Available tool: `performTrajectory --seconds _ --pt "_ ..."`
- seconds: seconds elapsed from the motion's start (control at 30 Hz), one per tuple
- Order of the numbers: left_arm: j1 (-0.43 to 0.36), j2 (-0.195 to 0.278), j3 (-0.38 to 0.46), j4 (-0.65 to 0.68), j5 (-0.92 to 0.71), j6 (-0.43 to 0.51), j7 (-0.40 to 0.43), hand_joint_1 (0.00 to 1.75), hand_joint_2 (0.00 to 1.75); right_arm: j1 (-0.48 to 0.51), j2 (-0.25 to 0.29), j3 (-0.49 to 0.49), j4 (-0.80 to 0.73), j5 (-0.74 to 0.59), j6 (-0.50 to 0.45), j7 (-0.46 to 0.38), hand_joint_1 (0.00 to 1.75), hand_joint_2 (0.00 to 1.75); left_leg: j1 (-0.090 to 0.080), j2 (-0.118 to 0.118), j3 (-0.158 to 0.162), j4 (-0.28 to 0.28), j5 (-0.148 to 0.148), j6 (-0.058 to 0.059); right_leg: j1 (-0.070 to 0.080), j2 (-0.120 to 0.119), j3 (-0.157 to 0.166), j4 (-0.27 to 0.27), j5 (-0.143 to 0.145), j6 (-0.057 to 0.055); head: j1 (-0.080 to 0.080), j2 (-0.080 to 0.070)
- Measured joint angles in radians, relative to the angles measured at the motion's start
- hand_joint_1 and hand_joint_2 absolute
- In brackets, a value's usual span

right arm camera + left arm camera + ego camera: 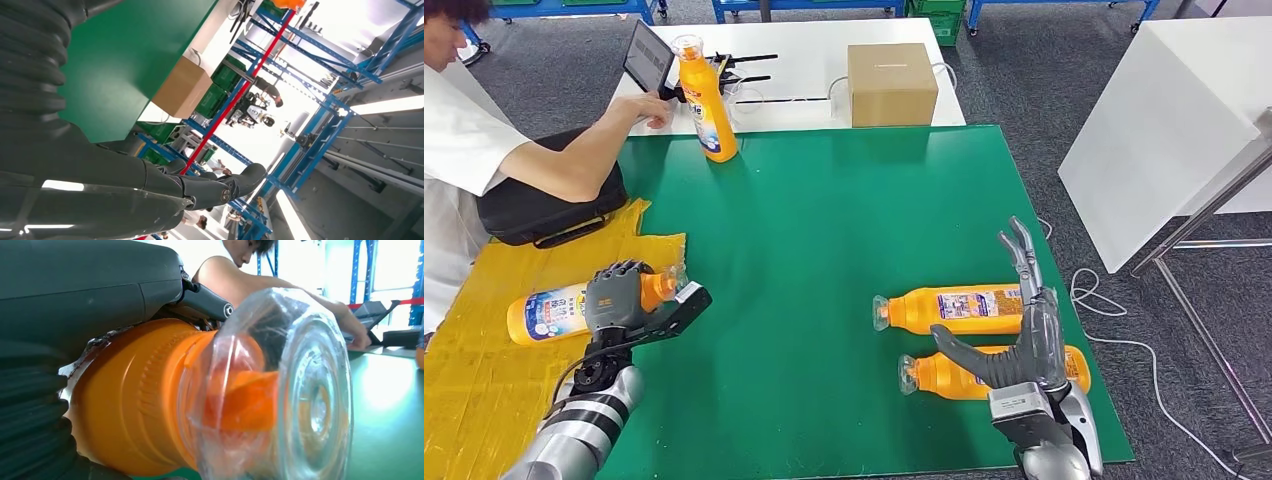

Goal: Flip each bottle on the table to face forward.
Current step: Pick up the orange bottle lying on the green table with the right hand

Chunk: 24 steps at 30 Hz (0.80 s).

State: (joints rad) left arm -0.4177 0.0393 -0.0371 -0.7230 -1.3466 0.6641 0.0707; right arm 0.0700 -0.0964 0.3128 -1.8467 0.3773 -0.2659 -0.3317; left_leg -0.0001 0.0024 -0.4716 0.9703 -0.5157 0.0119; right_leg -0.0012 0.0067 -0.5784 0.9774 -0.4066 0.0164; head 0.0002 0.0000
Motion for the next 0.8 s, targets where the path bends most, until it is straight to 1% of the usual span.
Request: performTrajectory --seconds 0.23,0.33,0.37,0.4,0.47,0.5,0.53,0.8 --pt "0.009 -0.008 -0.006 -0.025 0.006 0.000 -0.005 1.75 1.75 0.002 0.002 0.000 0.000 0.000 0.000 0.000 0.00 1.75 0.000 0.000 0.000 0.000 0.000 0.000 0.000 0.000 0.000 0.000 0.000 0.000 0.000 0.000" --pt "0.013 -0.010 -0.013 -0.032 0.053 0.001 -0.049 1.75 1.75 0.003 0.003 0.000 0.000 0.001 -0.001 0.000 0.00 1.75 0.000 0.000 0.000 0.000 0.000 0.000 0.000 0.000 0.000 0.000 0.000 0.000 0.000 0.000" --pt "0.014 -0.011 -0.016 -0.036 0.072 0.003 -0.067 1.58 1.75 0.003 0.003 0.000 0.000 0.000 -0.001 0.000 0.00 1.75 0.000 0.000 0.000 0.000 0.000 0.000 0.000 0.000 0.000 0.000 0.000 0.000 0.000 0.000" --pt "0.015 -0.013 -0.020 -0.039 0.087 0.006 -0.081 1.17 1.75 0.003 0.003 0.000 0.000 0.000 -0.002 0.000 0.00 1.75 0.000 0.000 0.000 0.000 0.000 0.000 0.000 0.000 0.000 0.000 0.000 0.000 0.000 0.000" --pt "0.018 -0.016 -0.026 -0.044 0.105 0.013 -0.097 0.29 1.75 0.003 0.003 0.000 0.000 0.000 -0.002 0.001 0.00 1.75 0.000 0.000 0.000 0.000 0.000 0.000 0.000 0.000 0.000 0.000 0.000 0.000 0.000 0.000" --pt "0.020 -0.018 -0.028 -0.046 0.110 0.015 -0.100 0.03 1.75 0.003 0.003 0.000 0.000 -0.001 -0.003 0.001 0.00 1.75 0.000 0.000 0.000 0.000 0.000 0.000 0.000 0.000 0.000 0.000 0.000 0.000 0.000 0.000" --pt "0.021 -0.019 -0.031 -0.047 0.113 0.015 -0.102 0.00 1.75 0.003 0.003 0.000 0.000 -0.001 -0.003 0.001 0.00 1.75 0.000 0.000 0.000 0.000 0.000 0.000 0.000 0.000 0.000 0.000 0.000 0.000 0.000 0.000" --pt "0.030 -0.027 -0.039 -0.046 0.117 0.000 -0.094 0.00 1.75 0.002 0.003 -0.001 0.000 0.000 -0.003 0.004 0.00 1.75 0.000 0.000 0.000 0.000 0.000 0.000 0.000 0.000 0.000 0.000 0.000 0.000 0.000 0.000"
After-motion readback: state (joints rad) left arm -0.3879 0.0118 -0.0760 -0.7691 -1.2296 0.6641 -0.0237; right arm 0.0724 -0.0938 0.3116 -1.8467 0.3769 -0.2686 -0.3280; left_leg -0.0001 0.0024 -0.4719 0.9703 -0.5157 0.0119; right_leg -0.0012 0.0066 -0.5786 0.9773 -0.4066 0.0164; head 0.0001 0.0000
